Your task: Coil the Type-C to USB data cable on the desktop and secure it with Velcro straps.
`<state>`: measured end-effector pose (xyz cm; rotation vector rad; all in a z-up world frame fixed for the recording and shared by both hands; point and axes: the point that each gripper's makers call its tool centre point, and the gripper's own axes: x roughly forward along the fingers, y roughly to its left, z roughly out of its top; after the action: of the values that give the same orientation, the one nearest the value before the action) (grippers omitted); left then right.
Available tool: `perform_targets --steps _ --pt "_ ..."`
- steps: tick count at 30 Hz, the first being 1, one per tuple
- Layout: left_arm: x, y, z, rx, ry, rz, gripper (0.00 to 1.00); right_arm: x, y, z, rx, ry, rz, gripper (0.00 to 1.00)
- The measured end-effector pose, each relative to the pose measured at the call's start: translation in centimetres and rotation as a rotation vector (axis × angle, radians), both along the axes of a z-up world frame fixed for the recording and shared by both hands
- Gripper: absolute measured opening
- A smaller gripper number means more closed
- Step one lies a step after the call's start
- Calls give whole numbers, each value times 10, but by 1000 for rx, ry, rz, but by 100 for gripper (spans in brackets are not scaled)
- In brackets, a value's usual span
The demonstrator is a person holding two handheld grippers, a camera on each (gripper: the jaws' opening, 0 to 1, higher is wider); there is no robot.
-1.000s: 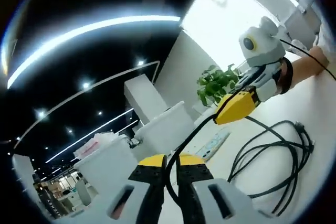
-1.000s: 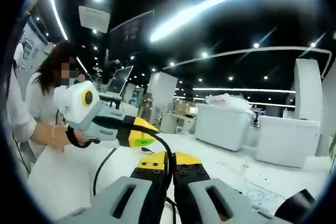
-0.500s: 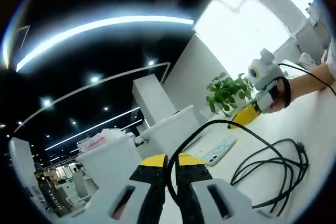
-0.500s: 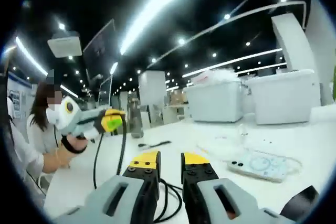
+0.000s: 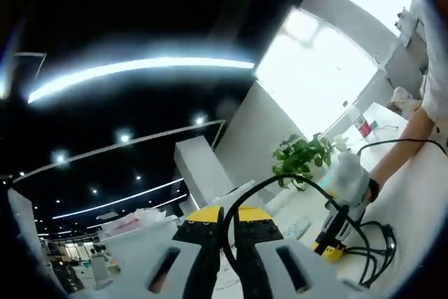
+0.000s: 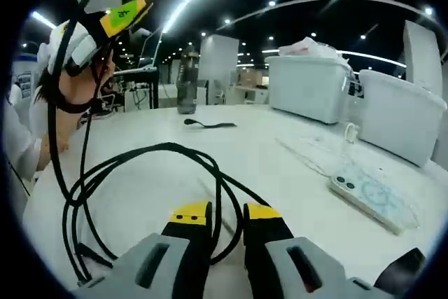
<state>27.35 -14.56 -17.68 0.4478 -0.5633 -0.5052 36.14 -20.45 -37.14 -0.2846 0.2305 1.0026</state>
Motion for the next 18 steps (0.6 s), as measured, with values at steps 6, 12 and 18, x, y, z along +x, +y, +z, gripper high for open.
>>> perform_targets --steps 6,12,18 --pt "1 2 -2 6 4 13 7 2 -3 8 14 -21 -3 7" --pt "12 5 -13 6 48 34 7 3 -12 29 129 10 -29 7" --pt "13 7 -13 -13 63 33 7 1 -14 24 160 55 -24 8"
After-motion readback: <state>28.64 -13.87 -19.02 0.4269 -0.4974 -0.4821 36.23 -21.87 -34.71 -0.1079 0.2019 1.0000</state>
